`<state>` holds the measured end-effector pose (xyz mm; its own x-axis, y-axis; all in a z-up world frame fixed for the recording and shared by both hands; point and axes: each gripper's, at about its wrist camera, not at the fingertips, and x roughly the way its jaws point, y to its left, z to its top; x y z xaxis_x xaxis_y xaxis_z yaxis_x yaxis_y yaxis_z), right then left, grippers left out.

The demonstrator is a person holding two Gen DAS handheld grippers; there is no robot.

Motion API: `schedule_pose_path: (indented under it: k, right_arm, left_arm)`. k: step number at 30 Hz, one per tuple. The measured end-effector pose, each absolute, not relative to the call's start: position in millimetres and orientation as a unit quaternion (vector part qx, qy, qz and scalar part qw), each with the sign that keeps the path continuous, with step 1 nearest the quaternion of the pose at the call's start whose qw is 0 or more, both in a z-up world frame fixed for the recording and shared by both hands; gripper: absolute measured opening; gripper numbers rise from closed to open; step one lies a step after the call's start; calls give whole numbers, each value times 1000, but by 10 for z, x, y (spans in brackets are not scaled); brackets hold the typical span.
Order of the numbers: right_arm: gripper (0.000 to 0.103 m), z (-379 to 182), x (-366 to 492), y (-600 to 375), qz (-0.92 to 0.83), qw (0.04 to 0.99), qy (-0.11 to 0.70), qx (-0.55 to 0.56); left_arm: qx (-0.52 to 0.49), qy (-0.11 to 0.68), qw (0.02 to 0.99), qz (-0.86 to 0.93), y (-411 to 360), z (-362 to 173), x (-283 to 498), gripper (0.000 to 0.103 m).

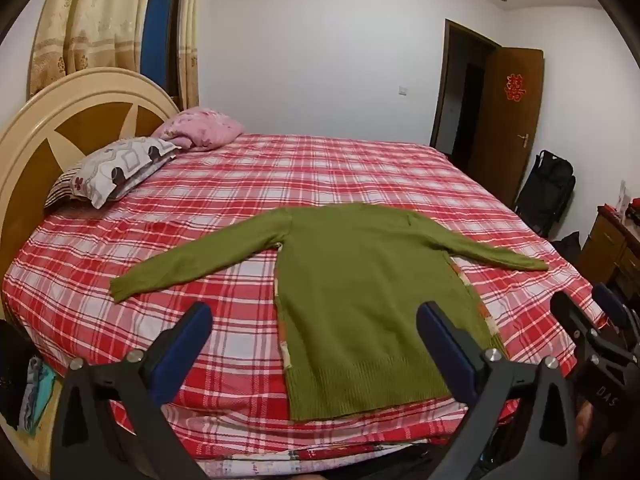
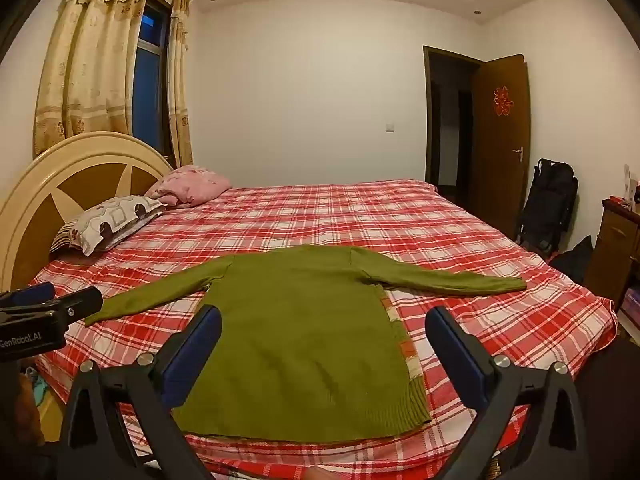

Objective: Fold small clothes

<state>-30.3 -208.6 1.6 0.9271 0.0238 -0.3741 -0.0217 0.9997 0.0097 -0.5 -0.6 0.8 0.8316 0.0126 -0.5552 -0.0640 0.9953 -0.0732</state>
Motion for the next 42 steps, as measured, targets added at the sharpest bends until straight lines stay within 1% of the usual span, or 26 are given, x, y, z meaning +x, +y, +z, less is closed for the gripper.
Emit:
schedule_pose_path:
  k: [9,42]
  right_arm:
    - [102,-2,-300,-2051,12,980,198,0]
    - [102,-42,-261,-2059,15,979,205,11]
  left_arm:
    - [-45,287,957,13,-133,-15,9,103]
    - [-55,288,956,5,-76,-13,20,103]
